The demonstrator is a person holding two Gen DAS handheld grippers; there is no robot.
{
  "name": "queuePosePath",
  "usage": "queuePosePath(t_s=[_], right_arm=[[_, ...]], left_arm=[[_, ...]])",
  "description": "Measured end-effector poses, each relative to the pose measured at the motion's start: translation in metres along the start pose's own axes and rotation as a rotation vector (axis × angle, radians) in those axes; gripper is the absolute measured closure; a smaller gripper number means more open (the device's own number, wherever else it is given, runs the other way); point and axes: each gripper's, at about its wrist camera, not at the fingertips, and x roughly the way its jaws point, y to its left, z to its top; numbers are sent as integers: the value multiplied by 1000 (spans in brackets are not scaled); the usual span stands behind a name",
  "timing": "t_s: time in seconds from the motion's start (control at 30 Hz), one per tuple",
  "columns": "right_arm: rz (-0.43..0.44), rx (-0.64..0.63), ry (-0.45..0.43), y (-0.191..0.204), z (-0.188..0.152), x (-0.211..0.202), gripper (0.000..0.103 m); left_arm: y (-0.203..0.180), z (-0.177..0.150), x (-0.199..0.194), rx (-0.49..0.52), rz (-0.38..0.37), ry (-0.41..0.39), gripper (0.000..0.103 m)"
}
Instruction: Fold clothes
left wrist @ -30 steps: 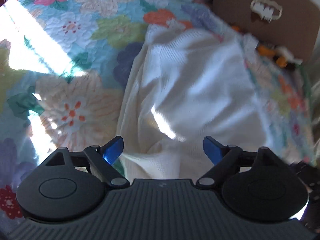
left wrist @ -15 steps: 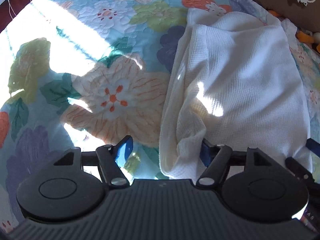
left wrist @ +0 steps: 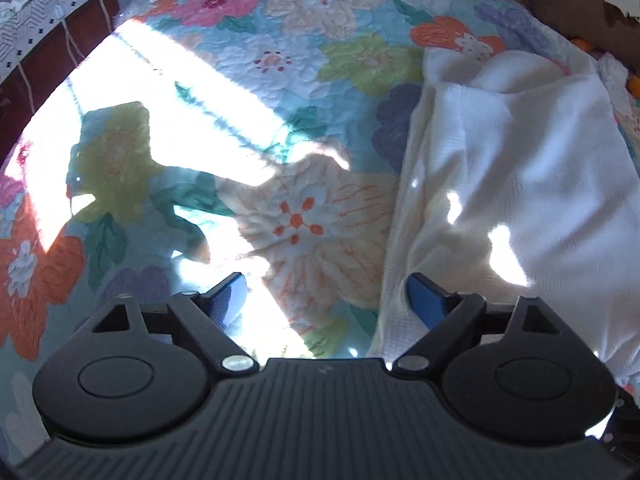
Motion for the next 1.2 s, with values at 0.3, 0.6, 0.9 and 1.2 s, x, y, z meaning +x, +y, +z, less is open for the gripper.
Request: queuePosePath(t_s=[0.3,0.6,0.9,1.2], right_arm=[[-52,-143,26,22,3,-6,18],[124,34,-136,-36,72,-78,18],[66,315,-146,-95,134,42,18],[-23,320,-87,-107,147,115,19]], left_arm=[[-11,64,-17,-13,-250,-126,29],[-56,103,42,164,-392,-90,30],[-80,101,69,290,-308,-172,94],[-71,112,81,233,-229,-184,95]])
